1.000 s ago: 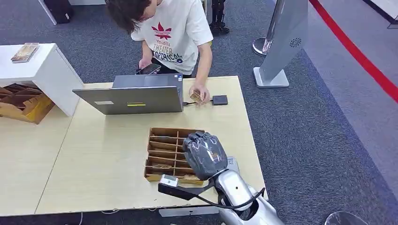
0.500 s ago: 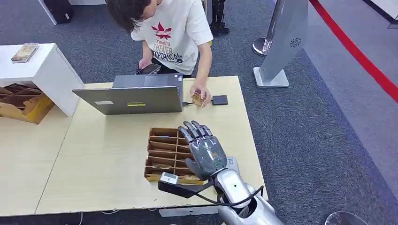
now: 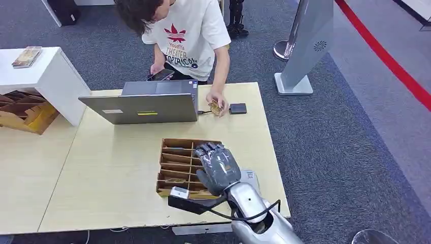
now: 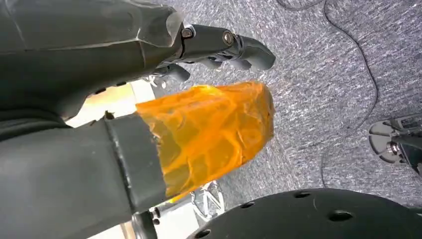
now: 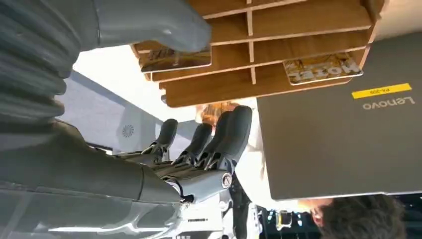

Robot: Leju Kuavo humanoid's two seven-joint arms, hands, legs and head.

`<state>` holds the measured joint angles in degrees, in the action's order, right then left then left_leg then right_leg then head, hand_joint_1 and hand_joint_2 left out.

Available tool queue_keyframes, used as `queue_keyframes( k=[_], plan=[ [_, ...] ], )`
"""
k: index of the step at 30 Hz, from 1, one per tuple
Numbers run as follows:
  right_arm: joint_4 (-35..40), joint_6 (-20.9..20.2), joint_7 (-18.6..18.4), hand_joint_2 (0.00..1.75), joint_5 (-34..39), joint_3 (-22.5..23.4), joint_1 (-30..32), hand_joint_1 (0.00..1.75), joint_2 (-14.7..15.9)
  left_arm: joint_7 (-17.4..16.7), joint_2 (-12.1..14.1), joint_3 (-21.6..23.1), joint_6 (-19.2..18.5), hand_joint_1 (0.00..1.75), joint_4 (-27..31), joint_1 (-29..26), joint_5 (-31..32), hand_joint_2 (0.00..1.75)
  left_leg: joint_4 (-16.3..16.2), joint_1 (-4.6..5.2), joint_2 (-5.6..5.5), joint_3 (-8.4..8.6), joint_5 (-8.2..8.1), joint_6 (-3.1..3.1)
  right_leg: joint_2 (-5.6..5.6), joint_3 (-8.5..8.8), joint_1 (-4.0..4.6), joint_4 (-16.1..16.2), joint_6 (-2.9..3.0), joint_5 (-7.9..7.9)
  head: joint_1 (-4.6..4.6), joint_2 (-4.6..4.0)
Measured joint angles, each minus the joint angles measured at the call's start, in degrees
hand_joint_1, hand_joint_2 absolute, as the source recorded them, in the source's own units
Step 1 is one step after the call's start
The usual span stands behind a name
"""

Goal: Pass the card to the sensor for recognition and then transmit it.

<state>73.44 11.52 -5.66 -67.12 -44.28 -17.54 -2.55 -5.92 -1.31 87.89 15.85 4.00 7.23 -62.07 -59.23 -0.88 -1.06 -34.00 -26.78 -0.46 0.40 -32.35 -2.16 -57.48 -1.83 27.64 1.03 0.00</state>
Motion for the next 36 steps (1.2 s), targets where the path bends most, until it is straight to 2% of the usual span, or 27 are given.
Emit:
queue_keyframes(
  k=[12,14,18,22,23,25,31,36],
  plan=[
    [-2.51,-0.09,0.9,1.75,1.07,-0.02,-0.58,0.63,-1.12,-0.02,-0.07,0.0,-0.26,0.0,0.0,-0.11,-1.44,0.0,0.0,0.0,0.0,-0.01,0.0,0.0,0.0,0.0,0.0,0.0,0.0,0.0,0.0,0.0],
    [-2.8,-0.18,1.03,1.75,1.2,-0.02,-0.73,0.7,-1.2,-0.02,-0.07,0.0,-0.39,0.0,0.0,-0.11,-1.9,0.0,0.0,0.0,0.0,-0.01,0.0,0.0,0.0,0.0,0.0,0.0,0.0,0.0,0.0,0.0],
    [-3.69,-0.11,0.94,1.75,1.73,-0.07,-1.08,0.7,-1.47,0.02,-0.07,0.0,-0.42,0.0,0.0,-0.12,-2.03,0.0,0.0,0.0,0.0,0.0,0.0,0.0,0.0,0.0,0.0,0.0,0.0,0.0,0.0,0.0],
    [-4.68,0.11,0.22,1.75,1.62,-0.02,-1.16,0.86,-1.6,-0.11,-0.07,0.0,-0.37,0.0,0.0,-0.12,-2.06,0.0,0.0,0.0,0.0,0.0,0.0,0.0,0.0,0.0,0.0,0.0,0.0,0.0,0.0,0.0],
    [-4.9,0.11,0.02,1.75,1.48,0.07,-1.16,0.84,-1.6,-0.33,-0.07,0.0,-0.37,0.0,0.0,-0.12,-2.21,0.0,0.0,0.0,0.0,0.0,0.0,0.0,0.0,0.0,0.0,0.0,0.0,0.0,0.0,0.0],
    [-5.4,0.11,-0.35,1.75,1.29,0.42,-1.15,0.8,-1.6,-0.46,-0.07,0.0,-0.35,0.0,0.0,-0.12,-2.38,0.0,0.0,0.0,0.0,0.0,0.0,0.0,0.0,0.0,0.0,0.0,0.0,0.0,0.0,0.0],
    [-6.82,0.37,-1.11,1.75,-0.09,2.56,-0.87,0.94,-1.6,-0.61,-0.11,0.0,-0.26,0.0,0.0,-0.12,-2.21,0.0,0.0,0.0,0.0,0.0,0.0,0.0,0.0,-0.01,0.0,0.0,0.0,0.0,0.0,0.0],
    [-7.5,0.44,-1.75,1.75,-0.68,4.09,-0.75,0.89,-1.6,-0.61,-0.09,0.0,-0.24,0.0,0.0,-0.1,-1.68,0.0,0.0,0.0,0.0,0.0,0.0,0.0,0.0,-0.01,0.0,0.0,0.0,0.0,0.02,0.0]
  ],
)
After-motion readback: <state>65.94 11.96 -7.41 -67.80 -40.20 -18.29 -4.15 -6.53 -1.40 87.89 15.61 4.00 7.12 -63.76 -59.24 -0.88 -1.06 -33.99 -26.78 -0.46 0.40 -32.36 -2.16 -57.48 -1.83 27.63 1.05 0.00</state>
